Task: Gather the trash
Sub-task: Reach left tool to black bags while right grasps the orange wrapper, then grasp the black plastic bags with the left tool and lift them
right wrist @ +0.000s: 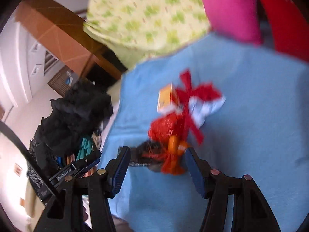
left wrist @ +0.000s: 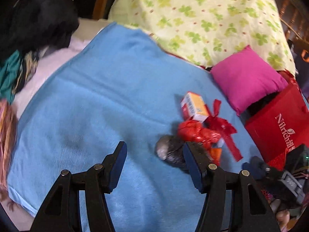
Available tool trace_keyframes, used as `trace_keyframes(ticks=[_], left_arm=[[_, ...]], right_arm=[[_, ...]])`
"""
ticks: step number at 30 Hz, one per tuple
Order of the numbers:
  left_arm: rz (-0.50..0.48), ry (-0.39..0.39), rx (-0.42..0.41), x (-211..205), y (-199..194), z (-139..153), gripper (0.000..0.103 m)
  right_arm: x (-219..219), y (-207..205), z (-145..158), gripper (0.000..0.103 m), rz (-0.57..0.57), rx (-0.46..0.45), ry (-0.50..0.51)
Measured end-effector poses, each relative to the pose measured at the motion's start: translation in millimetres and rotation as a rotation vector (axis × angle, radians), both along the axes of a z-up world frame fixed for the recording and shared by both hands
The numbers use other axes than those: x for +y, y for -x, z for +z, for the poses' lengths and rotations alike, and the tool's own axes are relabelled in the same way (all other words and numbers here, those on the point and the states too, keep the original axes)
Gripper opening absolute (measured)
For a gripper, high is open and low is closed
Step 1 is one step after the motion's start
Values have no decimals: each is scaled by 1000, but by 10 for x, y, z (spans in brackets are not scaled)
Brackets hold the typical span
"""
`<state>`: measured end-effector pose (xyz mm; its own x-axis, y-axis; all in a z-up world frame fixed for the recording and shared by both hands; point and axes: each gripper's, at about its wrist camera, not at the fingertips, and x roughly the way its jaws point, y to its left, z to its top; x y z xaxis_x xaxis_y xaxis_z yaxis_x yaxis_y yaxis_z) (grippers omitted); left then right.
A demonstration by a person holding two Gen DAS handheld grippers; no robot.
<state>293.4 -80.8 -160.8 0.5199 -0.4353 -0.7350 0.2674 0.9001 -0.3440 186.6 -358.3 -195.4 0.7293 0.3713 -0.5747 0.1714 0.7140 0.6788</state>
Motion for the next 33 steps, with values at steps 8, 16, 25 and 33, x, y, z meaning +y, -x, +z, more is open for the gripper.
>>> trace_keyframes(ticks=[8, 16, 25, 33], left_arm=[[-14, 4, 57, 3, -31, -156, 61], [-33, 67, 104, -65, -81, -236, 61], [-86, 103, 158, -642, -77, -380, 64], [-32, 91, 230, -1041, -164, -677, 64]], right_arm=[[109, -551, -609, 38, -20, 178, -78], [11, -286, -361, 29, -82, 123, 31], [-443, 147, -59, 29, -189, 58, 57], [-530, 236, -52, 29, -183, 68, 66]])
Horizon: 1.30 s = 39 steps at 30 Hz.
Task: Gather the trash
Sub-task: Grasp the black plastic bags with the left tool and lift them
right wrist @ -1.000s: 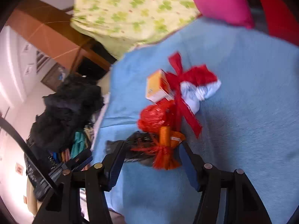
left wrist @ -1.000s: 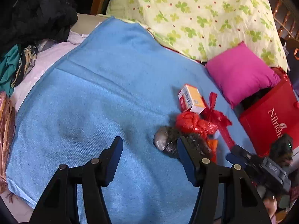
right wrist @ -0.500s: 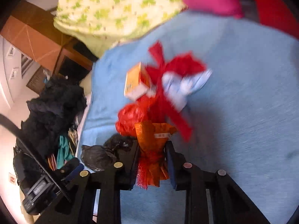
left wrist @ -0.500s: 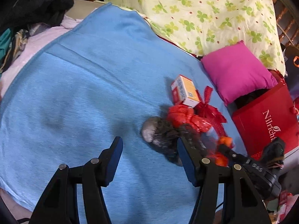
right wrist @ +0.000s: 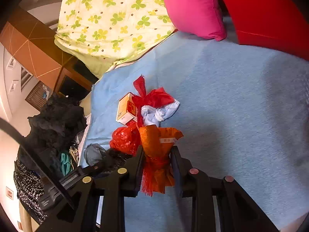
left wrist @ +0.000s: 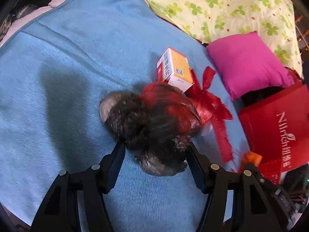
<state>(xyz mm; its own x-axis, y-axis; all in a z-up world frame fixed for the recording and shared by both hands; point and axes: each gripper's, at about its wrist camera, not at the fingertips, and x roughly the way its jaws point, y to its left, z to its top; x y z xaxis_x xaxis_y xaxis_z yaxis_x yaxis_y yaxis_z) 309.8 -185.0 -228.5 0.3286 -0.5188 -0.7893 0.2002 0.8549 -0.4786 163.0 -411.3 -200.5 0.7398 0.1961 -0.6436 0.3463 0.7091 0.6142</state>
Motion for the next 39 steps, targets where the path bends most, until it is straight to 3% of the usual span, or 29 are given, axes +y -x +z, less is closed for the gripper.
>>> trace_keyframes(ticks=[1, 3, 7, 11, 17, 19, 24, 30, 39], left_arm=[[5, -5, 3, -25, -2, -44, 60], [11, 4, 10, -39, -7, -113, 43], [34, 24, -17, 51, 26, -79, 29], [22, -29, -109, 135, 160, 172, 28], [4, -133, -340, 305, 469, 672, 28], [4, -157, -394, 347, 551, 800, 28], [20, -311, -548, 298, 796, 1018, 28], [1, -381, -642, 236, 963, 1164, 28], [-28, -428, -670, 15, 1014, 1177, 28]], right_arm=[[-13, 13, 10, 29, -3, -3, 3], [-43, 49, 37, 29, -9, -11, 11], [-83, 117, 132, 29, -14, -46, 28], [-76, 163, 219, 29, -8, -90, 36], [75, 214, 431, 29, 15, -196, 89], [178, 241, 520, 29, 27, -239, 127], [512, 327, 724, 29, 49, -331, 263], [690, 317, 739, 29, 74, -329, 322], [578, 382, 753, 29, 52, -329, 334]])
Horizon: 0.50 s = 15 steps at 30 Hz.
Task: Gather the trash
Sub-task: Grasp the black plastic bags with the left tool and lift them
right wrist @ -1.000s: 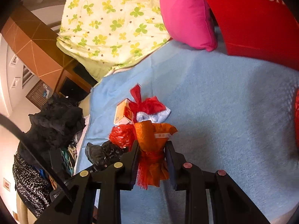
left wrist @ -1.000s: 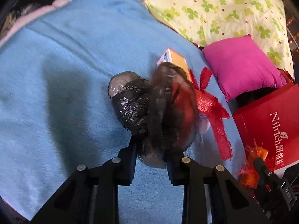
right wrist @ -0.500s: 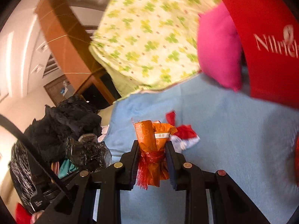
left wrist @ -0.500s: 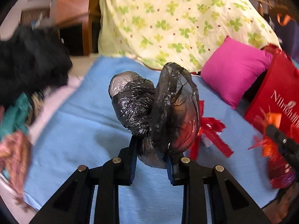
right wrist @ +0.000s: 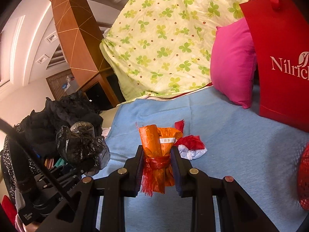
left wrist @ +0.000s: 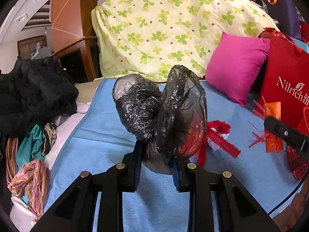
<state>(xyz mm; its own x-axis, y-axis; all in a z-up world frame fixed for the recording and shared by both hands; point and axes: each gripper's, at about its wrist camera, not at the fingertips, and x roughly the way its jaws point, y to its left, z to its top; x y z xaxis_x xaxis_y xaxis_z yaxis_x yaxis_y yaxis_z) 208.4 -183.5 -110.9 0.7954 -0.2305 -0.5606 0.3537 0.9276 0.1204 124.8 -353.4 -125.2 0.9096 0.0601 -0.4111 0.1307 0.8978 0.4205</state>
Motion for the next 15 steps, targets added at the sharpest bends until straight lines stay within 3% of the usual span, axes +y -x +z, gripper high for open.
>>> trace_keyframes(ticks=[15], left_arm=[[-105, -61, -18, -445, 253, -70, 28]], right_arm=[[-279, 196, 70, 29, -65, -13, -7]])
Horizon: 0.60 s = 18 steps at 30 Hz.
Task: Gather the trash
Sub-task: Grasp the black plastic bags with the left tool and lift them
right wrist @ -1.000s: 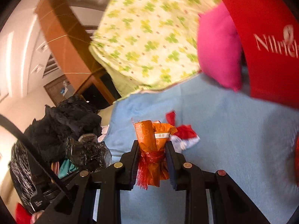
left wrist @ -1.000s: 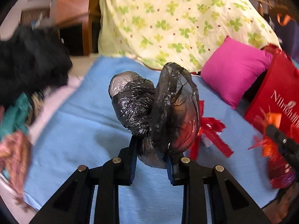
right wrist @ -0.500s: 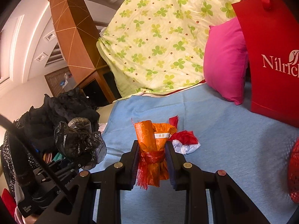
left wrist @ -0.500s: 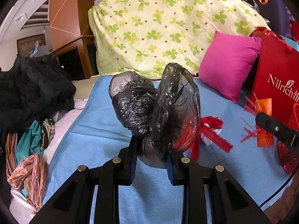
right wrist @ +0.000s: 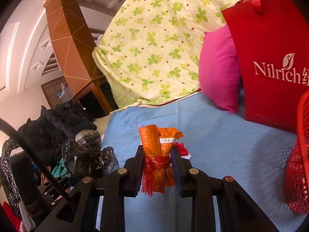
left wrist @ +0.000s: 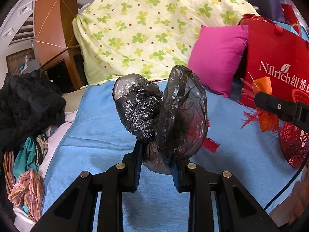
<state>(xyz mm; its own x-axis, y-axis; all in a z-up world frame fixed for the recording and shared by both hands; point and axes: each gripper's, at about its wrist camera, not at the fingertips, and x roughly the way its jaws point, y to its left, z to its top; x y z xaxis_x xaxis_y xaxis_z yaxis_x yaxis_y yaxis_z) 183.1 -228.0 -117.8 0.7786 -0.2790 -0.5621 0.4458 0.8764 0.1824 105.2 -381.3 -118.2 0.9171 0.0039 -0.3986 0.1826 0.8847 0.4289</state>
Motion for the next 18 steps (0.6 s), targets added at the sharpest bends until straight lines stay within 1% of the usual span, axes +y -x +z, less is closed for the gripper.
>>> trace_keyframes(ticks=[8, 18], left_arm=[[-33, -15, -1, -123, 56, -14, 28], [-49, -34, 1, -216, 76, -55, 28]], right_arm=[[-114, 92, 30, 29, -16, -7, 1], [-200, 171, 44, 29, -33, -10, -3]])
